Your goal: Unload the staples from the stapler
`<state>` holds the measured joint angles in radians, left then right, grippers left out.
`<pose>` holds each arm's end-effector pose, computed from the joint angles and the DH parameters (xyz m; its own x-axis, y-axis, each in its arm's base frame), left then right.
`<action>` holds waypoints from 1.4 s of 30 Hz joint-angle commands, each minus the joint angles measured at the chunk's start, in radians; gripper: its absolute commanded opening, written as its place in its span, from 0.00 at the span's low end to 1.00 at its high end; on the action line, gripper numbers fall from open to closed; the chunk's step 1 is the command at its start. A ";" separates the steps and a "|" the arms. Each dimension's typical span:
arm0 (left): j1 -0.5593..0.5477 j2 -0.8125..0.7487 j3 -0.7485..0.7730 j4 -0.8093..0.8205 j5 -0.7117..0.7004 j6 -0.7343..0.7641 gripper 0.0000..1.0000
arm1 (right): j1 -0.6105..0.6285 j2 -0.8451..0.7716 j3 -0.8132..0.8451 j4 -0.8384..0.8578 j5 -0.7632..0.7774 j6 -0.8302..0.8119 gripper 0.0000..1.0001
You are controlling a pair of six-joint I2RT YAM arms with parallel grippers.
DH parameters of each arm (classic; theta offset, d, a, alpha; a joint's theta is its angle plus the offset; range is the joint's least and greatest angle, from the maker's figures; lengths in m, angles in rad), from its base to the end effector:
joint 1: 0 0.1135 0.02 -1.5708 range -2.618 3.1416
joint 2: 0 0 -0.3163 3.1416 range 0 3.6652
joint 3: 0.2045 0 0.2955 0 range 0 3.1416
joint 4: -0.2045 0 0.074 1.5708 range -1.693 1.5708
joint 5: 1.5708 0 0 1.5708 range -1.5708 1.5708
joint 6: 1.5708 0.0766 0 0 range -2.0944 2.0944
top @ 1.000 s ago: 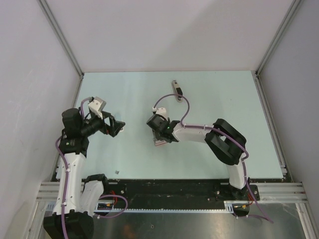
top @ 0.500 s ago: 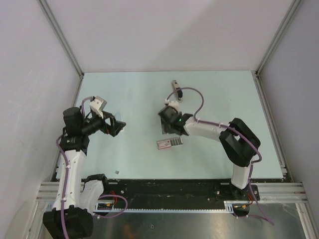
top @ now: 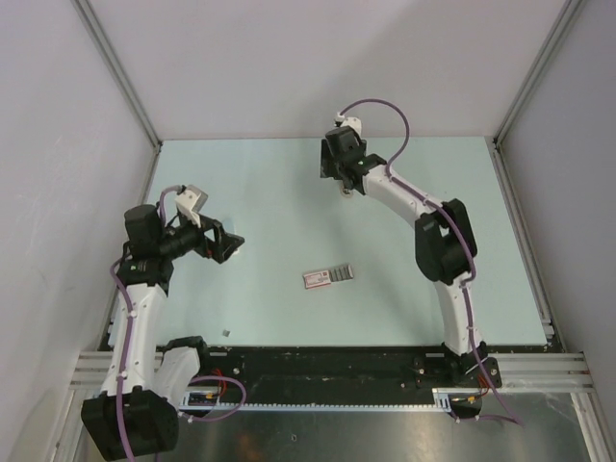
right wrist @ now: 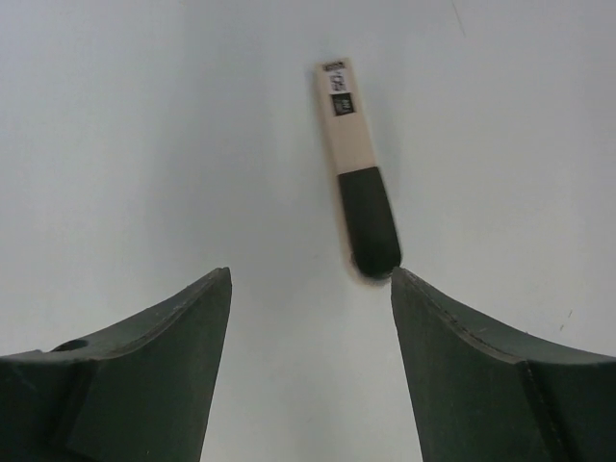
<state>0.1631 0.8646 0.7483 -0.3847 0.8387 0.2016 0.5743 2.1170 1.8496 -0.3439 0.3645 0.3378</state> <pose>0.2253 -0.0207 0.3200 -0.3572 0.0769 -0.9309 0.6192 0.7656 -0.1744 0.5173 0.3022 0.2817 -0.5416 0.0184 -0.8404 -0.0879 0.9930 0.0784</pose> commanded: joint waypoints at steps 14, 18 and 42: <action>0.007 0.058 0.012 0.023 0.047 0.026 0.99 | -0.104 0.273 0.224 -0.053 -0.072 -0.087 0.70; 0.007 0.057 0.005 0.024 0.045 0.027 0.99 | -0.105 0.297 0.246 -0.045 -0.086 -0.086 0.65; -0.046 0.040 -0.034 0.032 0.011 0.050 0.99 | -0.047 0.230 0.194 -0.051 -0.092 -0.012 0.14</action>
<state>0.1543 0.9199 0.7273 -0.3756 0.8642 0.2371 0.4828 2.4771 2.1120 -0.4206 0.2806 0.2703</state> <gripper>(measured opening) 0.994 0.366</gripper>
